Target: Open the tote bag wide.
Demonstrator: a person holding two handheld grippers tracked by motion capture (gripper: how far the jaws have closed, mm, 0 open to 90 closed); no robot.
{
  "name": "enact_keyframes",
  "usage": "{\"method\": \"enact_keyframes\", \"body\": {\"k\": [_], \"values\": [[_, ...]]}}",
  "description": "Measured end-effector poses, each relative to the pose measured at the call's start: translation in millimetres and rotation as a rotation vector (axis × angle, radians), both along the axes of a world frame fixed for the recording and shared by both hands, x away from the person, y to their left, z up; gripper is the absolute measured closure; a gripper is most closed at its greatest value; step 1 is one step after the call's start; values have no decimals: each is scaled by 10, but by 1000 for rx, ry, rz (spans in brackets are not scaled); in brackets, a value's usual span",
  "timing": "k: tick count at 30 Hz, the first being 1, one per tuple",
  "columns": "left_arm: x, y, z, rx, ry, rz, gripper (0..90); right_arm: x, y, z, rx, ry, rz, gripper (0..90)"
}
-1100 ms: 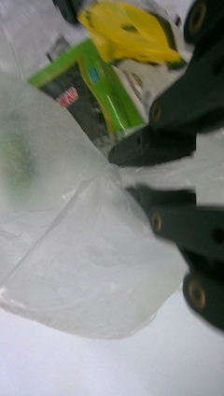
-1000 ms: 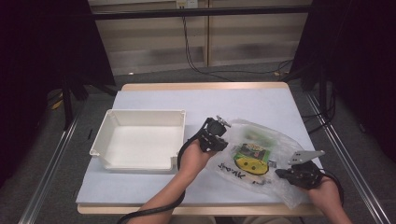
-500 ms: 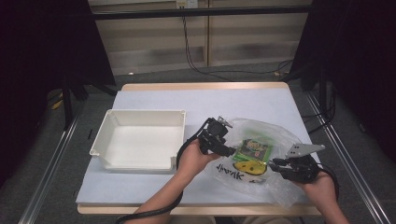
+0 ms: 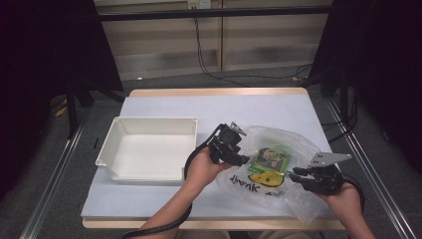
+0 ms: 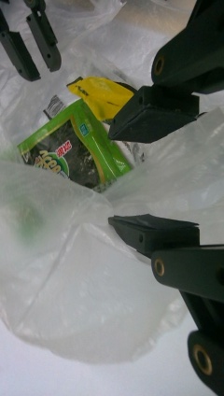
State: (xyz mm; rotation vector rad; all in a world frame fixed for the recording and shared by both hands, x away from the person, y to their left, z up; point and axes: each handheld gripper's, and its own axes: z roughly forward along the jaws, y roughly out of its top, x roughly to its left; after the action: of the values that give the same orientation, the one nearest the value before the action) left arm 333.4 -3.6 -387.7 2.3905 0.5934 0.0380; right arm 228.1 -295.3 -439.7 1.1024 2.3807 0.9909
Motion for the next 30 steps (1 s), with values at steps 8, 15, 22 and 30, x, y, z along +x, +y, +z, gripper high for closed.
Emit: {"method": "enact_keyframes", "body": {"k": [8,15,22,30], "values": [[-18,53,60,-33,36,8,493,18,20,-2,6,-2,-1,703],[-35,-40,148,-48,32,-24,603,43,81,48,22,-19,10,675],[-50,-238,128,-21,24,-66,807,78,167,30,31,-9,23,652],[21,-578,-48,22,35,-61,849,117,272,3,48,5,39,576]]}}
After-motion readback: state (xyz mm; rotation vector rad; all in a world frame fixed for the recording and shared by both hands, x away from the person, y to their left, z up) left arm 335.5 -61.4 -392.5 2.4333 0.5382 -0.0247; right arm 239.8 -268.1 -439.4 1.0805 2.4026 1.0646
